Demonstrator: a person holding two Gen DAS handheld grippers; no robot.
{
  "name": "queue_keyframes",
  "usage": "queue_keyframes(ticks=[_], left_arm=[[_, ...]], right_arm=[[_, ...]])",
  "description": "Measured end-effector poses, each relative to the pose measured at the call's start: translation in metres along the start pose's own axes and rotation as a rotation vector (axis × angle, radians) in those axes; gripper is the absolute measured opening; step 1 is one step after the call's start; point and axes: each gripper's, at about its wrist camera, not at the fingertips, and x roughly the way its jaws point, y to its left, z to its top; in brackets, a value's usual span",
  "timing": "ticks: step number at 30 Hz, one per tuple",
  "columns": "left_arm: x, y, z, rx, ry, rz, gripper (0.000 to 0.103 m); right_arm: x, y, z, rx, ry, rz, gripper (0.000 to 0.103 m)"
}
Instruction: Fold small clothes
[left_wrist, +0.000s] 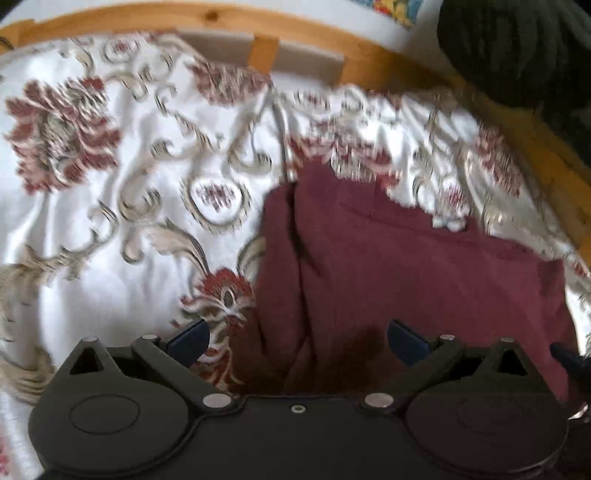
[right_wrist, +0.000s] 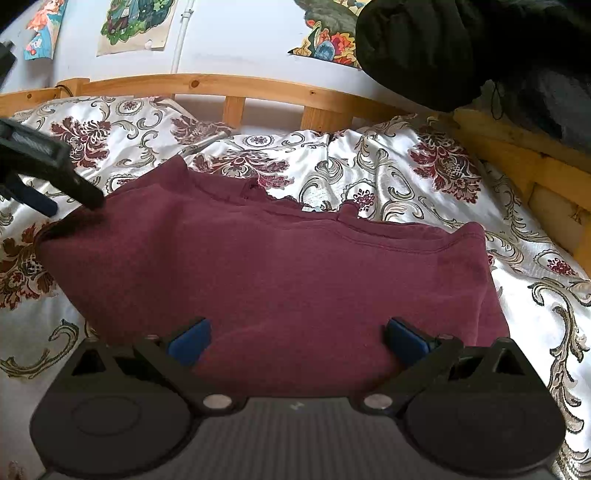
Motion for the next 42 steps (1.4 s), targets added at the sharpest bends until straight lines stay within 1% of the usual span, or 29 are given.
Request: queue_keyframes(ticks=[2, 4, 7, 20, 26, 32, 34, 37, 38, 42], left_arm=[[0.015, 0.001, -0.003, -0.015, 0.048, 0.014, 0.102], [0.016, 0.001, -0.008, -0.010, 0.019, 0.017, 0.102], [0.017, -0.001, -0.013, 0.011, 0.000, 0.027, 0.103], [0.015, -0.003, -0.015, 0.016, -0.006, 0.044, 0.102], [0.016, -0.004, -0.013, 0.015, 0.007, 0.043, 0.102], [0.016, -0.002, -0.005, -0.011, 0.056, 0.043, 0.102], [0.014, -0.002, -0.005, -0.014, 0.065, 0.038, 0.098], [0.007, -0.002, -0.007, -0.030, 0.062, 0.019, 0.086], [0.005, -0.002, -0.008, -0.039, 0.059, 0.009, 0.081], [0.000, -0.003, -0.008, -0.061, 0.050, 0.016, 0.074]], right_arm=[[0.000, -0.001, -0.001, 0.004, -0.001, 0.004, 0.103], [0.000, -0.001, -0.001, 0.006, -0.002, 0.005, 0.103], [0.000, -0.001, -0.001, 0.006, -0.003, 0.005, 0.103], [0.001, 0.000, -0.002, 0.006, -0.004, 0.005, 0.103], [0.001, 0.000, -0.002, 0.006, -0.005, 0.006, 0.103], [0.001, 0.000, -0.002, 0.006, -0.006, 0.006, 0.103], [0.001, 0.000, -0.002, 0.006, -0.006, 0.006, 0.103], [0.001, 0.000, -0.002, 0.005, -0.006, 0.006, 0.103], [0.001, 0.000, -0.002, 0.005, -0.006, 0.006, 0.103], [0.001, 0.000, -0.002, 0.005, -0.007, 0.006, 0.103]])
